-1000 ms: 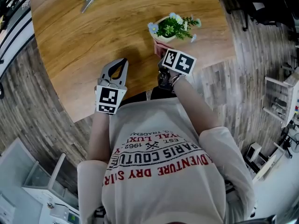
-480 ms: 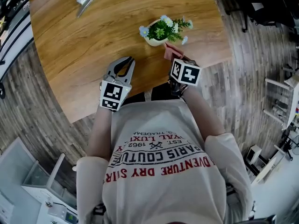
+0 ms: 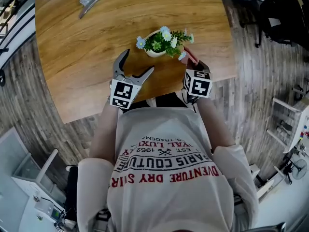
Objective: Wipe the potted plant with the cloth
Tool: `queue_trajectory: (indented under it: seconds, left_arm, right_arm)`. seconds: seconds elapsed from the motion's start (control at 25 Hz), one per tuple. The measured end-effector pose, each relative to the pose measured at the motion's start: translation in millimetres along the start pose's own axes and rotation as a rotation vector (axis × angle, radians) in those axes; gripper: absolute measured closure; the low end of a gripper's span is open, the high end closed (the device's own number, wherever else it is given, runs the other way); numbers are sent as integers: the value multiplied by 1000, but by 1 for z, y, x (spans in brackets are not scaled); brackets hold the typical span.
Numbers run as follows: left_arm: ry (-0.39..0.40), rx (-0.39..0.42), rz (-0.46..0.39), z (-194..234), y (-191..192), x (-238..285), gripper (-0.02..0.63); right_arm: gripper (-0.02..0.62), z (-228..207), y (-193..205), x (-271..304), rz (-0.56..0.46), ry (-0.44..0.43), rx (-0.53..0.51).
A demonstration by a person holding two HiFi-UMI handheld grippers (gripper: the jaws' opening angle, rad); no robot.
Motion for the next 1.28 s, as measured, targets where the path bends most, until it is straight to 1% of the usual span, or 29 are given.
queue_trajectory:
  seconds: [0.16,0.28,0.4,0.48,0.56,0.64,0.76,0.88,1.04,1.16,1.28]
  left_arm:
    - [3,12,16,-3,-1,28,112]
    - [26,34,21,-2,-1,45,104]
    - [60,81,18,0,-2,57,103]
    - [90,129,28,4,-3,63,103]
    - [131,182,46,6,-4,68,103]
    - [174,209,48,5,-6,74,103]
    - [214,221,54,4,-9,84,103]
    - [224,239,55,5,-11,92,103]
    - [248,225,57,8,-9,100,104]
    - [263,227,39,10,-8,103,104]
    - [260,231,29,10,-9,103,104]
  right_arm:
    - [558,-21,-9,10,3,-56,37]
    - [558,-31,-15,18,7,-83,19]
    - [558,-38,-20,26,0,-111,-9]
    - [558,-42,-24,31,-3,-125,-27]
    - [558,-44,-26,35,1,-139,-38]
    - [558,-45,-25,38,7,-151,-55]
    - [558,-44,-24,42,7,-159,-88]
    - [558,-43,-26,45,3,-167,-104]
    - [558,-41,-28,50,8,-173,-102]
    - [558,-41,-27,53,14,-175,-102]
    - [558,-43,-27,54,18,-178,-107]
Point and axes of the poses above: the fingertips, and each gripper's own axes: x forward along the fingers, z to its left, y out of its underside, the point moved 10 cm from there along -x, backward along the fingers, and after that the axes turned 4 degrees about -z, right-handed, at the moved point
